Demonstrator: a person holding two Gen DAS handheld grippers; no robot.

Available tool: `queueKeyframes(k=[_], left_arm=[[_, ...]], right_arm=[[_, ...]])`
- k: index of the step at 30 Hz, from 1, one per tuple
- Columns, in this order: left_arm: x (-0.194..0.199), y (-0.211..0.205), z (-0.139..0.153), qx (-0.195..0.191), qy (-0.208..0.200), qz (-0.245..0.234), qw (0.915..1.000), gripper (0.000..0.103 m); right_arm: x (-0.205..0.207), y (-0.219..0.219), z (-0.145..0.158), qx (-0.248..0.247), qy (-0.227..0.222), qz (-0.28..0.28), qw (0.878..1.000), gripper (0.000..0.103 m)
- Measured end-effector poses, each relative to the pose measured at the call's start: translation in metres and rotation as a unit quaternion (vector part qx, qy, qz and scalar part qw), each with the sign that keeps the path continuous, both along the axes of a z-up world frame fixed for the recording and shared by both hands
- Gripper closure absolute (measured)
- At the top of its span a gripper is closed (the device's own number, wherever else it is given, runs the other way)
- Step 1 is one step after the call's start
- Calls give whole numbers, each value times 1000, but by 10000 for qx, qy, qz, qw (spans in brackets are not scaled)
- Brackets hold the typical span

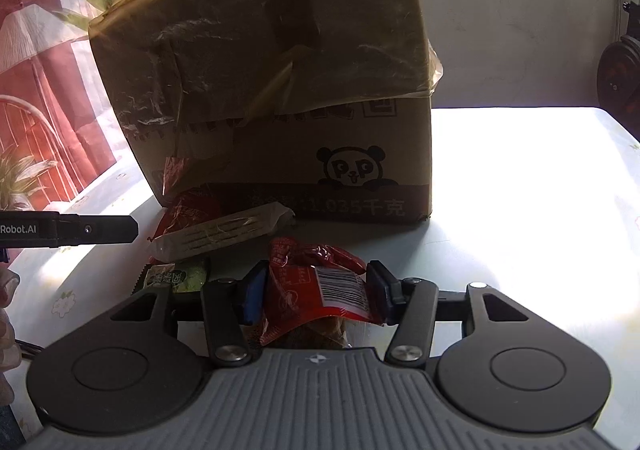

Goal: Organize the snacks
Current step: 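Grasp the red snack bag with the right tool while the left tool reaches the pile, then grasp the white cracker packet with the left tool while the right tool holds the red bag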

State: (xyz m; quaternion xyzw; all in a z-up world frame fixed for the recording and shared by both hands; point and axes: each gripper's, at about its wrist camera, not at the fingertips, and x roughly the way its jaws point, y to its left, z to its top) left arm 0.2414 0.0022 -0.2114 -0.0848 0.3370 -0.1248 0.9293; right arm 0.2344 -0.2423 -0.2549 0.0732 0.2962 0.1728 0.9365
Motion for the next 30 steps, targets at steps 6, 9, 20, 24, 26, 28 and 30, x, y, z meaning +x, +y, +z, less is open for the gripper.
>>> queueKeyframes(k=[6,9,20,24,26,28,30], left_arm=[[25,-15,3,58,-54,-554,9984,57],[38,-30,-1,158,10,-949,9954,56],[72,-56,-22,340,376,-1288,9904,56],[67,-60,-29,272,366,-1339,9899,56],[66,-58,-30,195,394,-1342,9900,56],[62,-58,-30,199,372,-1389,9894,56],[59,-58,-29,202,325,-1467,9884,55]], right_arm=[[-12,-17,0,-287,-425,-518,9973,48],[-15,-22,-4,-159,-443,-535,9975,48],[-11,-22,-3,-102,-470,-484,9977,48],[-11,-24,-4,-55,-432,-470,9979,48],[-10,-23,-4,-54,-424,-450,9981,48],[-10,-24,-4,-45,-417,-440,9982,48],[-9,-24,-4,-26,-410,-443,9982,48]])
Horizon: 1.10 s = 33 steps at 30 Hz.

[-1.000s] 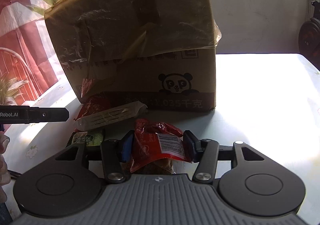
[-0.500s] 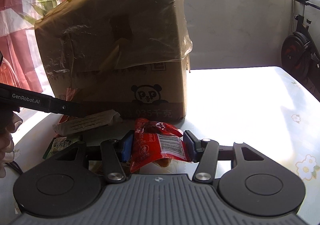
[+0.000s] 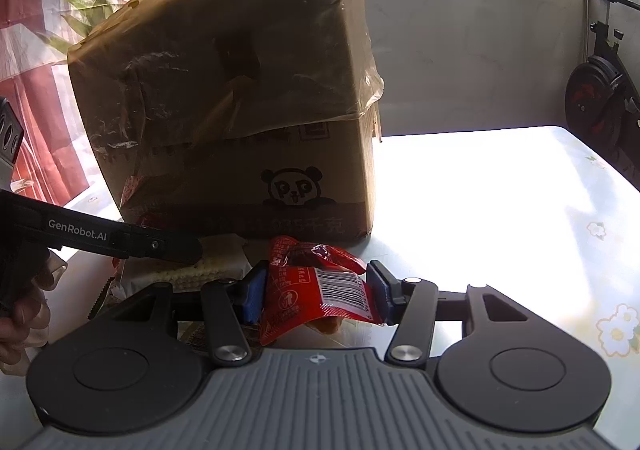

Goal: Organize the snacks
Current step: 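Grasp the white cracker packet with the left tool while the right tool holds the red bag, then carry the cracker packet and red bag into the box and open both tools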

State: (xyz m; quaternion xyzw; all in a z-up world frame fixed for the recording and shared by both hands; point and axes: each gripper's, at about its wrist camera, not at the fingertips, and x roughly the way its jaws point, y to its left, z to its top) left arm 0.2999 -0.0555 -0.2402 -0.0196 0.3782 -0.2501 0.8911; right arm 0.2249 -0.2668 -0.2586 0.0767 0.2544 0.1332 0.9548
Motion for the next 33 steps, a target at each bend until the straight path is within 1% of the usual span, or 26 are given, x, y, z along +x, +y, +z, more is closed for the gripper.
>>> queueKeyframes(k=[2,3,4,5,7,10,12,14,16,17,19,21,22,24,25,26,30,33], left_arm=[[-4,2,4,18,-75,-82,9999,51],[-4,-1,5,95,-113,-126,9998,46],[-5,-4,5,183,-150,-159,9996,45],[-7,-9,8,328,-196,-212,9990,45],[-8,-14,7,502,-216,-306,9980,45],[-8,-20,3,692,-223,-366,9967,45],[-9,-20,1,745,-255,-398,9961,44],[-10,-22,-1,852,-283,-407,9951,44],[-9,-31,-8,1115,-277,-347,9928,45],[-7,-37,-12,1185,-274,-322,9920,45],[-10,-38,-13,1222,-312,-269,9916,48],[-14,-35,-11,1128,-279,-124,9931,52],[-18,-31,-8,1053,-272,51,9941,53],[-27,-22,-1,796,-316,329,9958,53],[-33,-16,4,625,-336,430,9965,53],[-37,-12,6,540,-347,488,9967,53],[-53,-2,18,413,-443,717,9956,53],[-66,6,30,275,-501,783,9953,53]], right_arm=[[0,0,0,15,9,-7,10000,48],[0,0,0,22,13,-13,10000,48],[1,-1,0,25,16,-16,10000,48],[0,-1,0,26,20,-17,10000,48],[0,0,0,16,21,-16,10000,48],[1,1,-1,3,27,-20,10000,48],[1,0,-1,11,32,-23,10000,48],[2,0,-1,20,36,-25,10000,48],[2,-1,-1,27,39,-19,10000,48],[2,-1,-1,27,39,-21,10000,48],[2,-1,-1,29,38,-16,10000,48],[2,-1,-1,31,36,-16,10000,48],[2,-1,-1,31,34,-15,10000,48],[2,-2,-1,28,27,-20,10000,48],[2,-2,-1,40,26,-26,10000,48],[2,-3,-2,61,34,-42,10000,48],[3,-4,-2,85,60,-99,9999,48],[-4,-2,6,-15,133,-310,9994,48]])
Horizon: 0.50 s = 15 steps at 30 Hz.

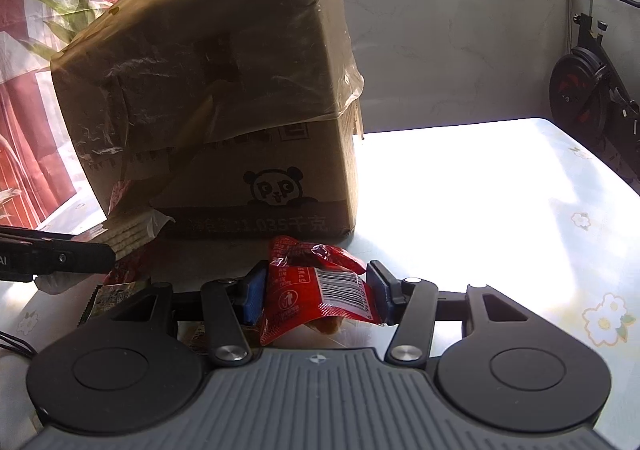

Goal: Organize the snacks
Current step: 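Carry the cracker packet and red bag into the box and open both tools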

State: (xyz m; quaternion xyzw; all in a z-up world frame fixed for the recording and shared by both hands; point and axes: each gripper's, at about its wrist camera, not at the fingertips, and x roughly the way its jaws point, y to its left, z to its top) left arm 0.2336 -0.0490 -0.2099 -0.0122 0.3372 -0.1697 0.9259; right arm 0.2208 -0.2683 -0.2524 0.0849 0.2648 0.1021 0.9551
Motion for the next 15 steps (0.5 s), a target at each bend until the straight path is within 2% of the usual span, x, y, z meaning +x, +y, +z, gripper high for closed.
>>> queueKeyframes(k=[3,7,15], left_arm=[[-10,6,7,-63,-45,105,9999,53],[-19,14,16,-155,-104,268,9995,53],[-43,34,39,-344,-355,459,9977,53]], right_arm=[[-16,3,16,-3,-138,49,9999,48],[-28,19,36,-477,-393,209,9979,48],[-35,30,58,-453,-245,276,9983,49]])
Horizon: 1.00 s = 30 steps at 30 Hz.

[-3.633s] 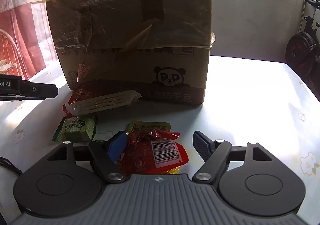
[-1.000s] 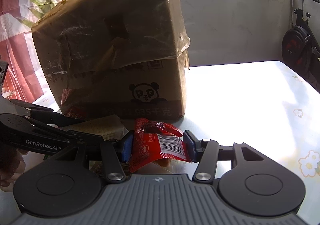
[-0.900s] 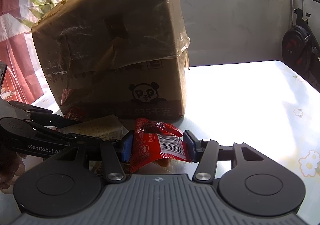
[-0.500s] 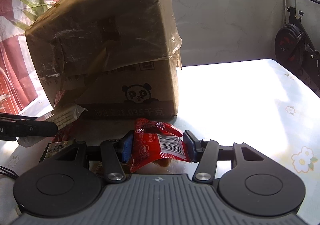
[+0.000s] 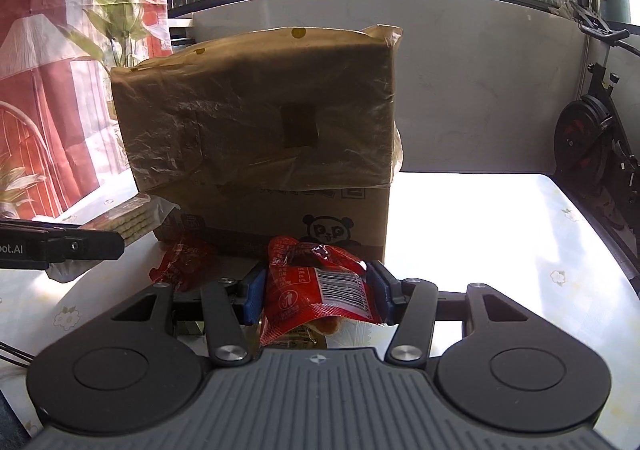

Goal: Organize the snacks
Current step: 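Carry the cracker packet and red bag into the box and open both tools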

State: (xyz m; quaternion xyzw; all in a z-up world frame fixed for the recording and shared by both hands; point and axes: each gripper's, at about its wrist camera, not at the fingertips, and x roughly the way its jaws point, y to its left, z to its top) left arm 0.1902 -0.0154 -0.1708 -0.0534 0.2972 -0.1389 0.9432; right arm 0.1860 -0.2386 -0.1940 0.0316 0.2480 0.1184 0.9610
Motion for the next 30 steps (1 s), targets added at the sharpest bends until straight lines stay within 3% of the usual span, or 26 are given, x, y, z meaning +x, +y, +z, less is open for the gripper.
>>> queueKeyframes(k=[18,30], left_arm=[[-23,40,38,-256,-589,542,9965,53],[10,34,97,-106,-1399,466,9890,53]], right_arm=[[-12,10,40,120,-236,154,9995,48],[15,0,93,443,-792,388,9951,48]])
